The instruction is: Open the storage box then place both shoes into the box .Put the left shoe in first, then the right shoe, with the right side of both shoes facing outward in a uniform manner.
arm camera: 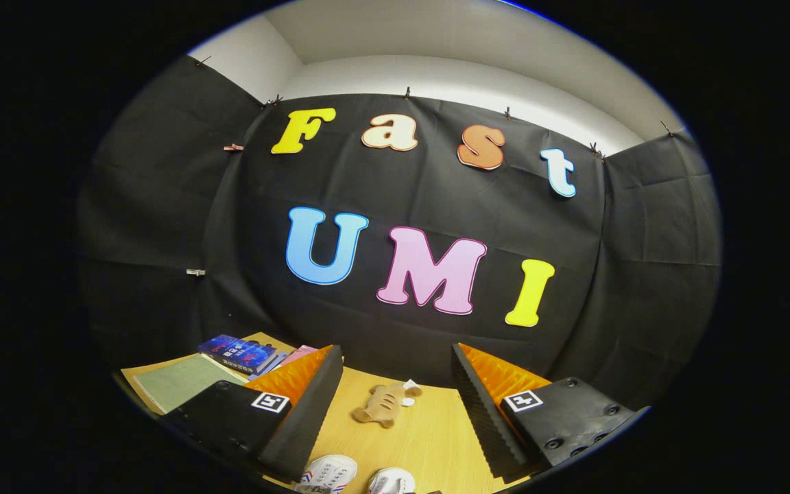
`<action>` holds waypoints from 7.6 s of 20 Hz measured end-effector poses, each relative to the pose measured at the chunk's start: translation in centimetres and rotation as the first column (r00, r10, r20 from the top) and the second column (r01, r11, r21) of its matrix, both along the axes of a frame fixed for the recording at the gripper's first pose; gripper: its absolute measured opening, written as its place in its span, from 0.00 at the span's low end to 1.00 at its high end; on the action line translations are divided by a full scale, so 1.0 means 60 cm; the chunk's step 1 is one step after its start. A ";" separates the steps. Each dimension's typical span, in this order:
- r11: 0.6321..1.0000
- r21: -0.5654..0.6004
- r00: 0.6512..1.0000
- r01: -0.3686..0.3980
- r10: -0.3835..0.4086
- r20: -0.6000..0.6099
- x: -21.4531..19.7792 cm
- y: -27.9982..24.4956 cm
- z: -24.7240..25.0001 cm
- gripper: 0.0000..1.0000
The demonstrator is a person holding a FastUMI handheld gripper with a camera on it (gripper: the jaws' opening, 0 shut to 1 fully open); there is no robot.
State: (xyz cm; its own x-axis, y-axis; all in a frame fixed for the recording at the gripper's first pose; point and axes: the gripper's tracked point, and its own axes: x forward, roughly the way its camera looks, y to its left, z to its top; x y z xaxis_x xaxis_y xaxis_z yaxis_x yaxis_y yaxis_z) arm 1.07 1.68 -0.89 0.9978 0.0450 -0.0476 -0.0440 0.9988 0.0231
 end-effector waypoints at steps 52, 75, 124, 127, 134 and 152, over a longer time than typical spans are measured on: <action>-0.307 0.939 0.202 0.153 0.940 0.275 -0.060 0.482 -0.302 0.05; -0.065 0.998 0.357 -0.022 0.931 0.069 0.015 0.838 -0.002 0.10; 0.993 0.114 0.582 0.003 0.091 -0.808 -0.173 0.177 -0.661 0.54; 0.973 0.225 0.578 0.054 0.153 -0.801 -0.176 0.194 -0.666 0.33; 0.943 0.326 0.579 0.060 0.233 -0.781 -0.167 0.192 -0.622 0.05; 0.814 0.580 0.643 0.028 0.430 -0.634 -0.059 0.377 -0.265 0.05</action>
State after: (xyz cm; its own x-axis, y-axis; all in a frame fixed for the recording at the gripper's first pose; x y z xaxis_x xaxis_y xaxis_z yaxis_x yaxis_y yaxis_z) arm -2.50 24.33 -16.78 0.6066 0.4839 -0.6307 0.0175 0.7851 0.6191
